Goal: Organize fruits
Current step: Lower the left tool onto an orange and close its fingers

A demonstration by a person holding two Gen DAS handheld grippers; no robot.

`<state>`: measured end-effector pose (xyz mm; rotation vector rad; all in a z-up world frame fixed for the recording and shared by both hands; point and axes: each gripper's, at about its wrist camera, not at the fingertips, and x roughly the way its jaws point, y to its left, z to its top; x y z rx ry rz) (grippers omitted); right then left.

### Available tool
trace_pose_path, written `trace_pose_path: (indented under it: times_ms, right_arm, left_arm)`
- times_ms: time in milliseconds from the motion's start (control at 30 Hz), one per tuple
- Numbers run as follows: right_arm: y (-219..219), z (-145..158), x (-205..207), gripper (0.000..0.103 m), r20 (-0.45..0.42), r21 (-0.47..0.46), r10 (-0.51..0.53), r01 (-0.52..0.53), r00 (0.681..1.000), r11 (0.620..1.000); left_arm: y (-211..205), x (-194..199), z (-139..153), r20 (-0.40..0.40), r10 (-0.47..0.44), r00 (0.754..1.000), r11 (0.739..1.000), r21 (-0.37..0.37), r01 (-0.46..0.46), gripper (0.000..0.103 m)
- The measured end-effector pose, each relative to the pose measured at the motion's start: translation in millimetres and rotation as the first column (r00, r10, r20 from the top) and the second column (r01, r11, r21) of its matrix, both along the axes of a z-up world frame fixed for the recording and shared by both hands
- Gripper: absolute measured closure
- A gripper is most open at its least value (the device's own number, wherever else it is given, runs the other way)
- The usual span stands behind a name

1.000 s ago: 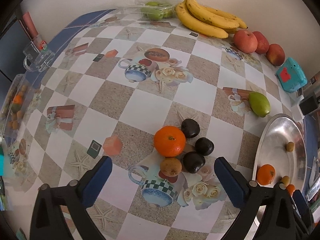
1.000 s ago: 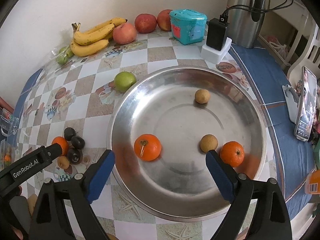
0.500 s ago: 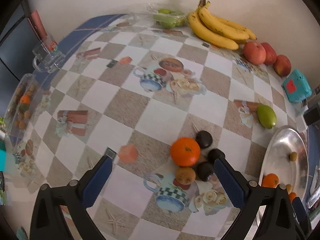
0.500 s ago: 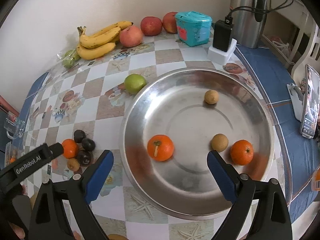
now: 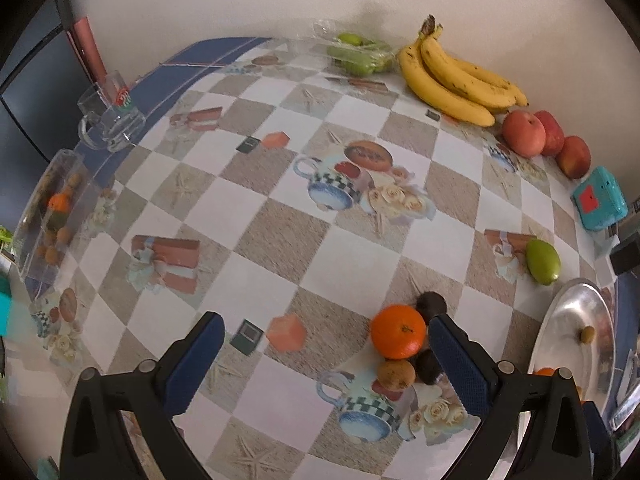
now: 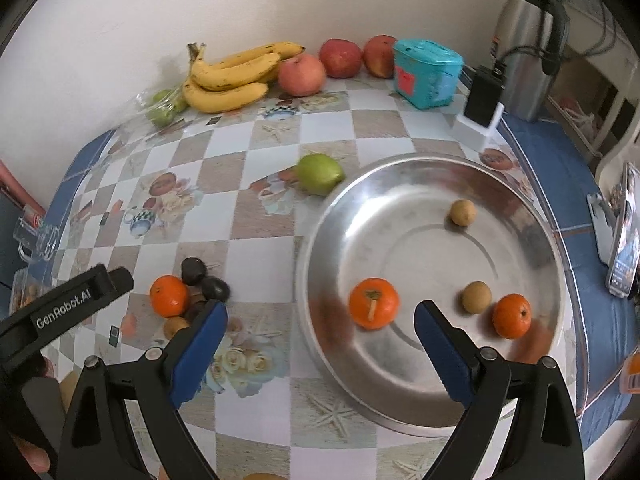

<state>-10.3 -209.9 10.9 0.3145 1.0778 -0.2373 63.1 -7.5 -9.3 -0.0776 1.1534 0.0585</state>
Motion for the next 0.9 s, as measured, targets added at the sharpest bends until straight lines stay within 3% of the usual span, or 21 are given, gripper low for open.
trace_pose_path:
  times_ms: [467,900]
  right_arm:
    - [32.1,-6.8,20.3,0.008,-0.044,0.029,0.026,-0.024,0.999,0.999]
    - [51.2,-6.9,35.2,0.008,-0.024,0.105,0.061,-0.058,0.998,0.993]
  left_arm:
    - [30.7,16.1,-1.5,-0.017,0.045,0.999,0.998,-0.038,-0.045,0.000]
    - [51.8,27.6,-3.2,-0.039,0.058,0.998,0.995,-0.083,-0.061,0.000]
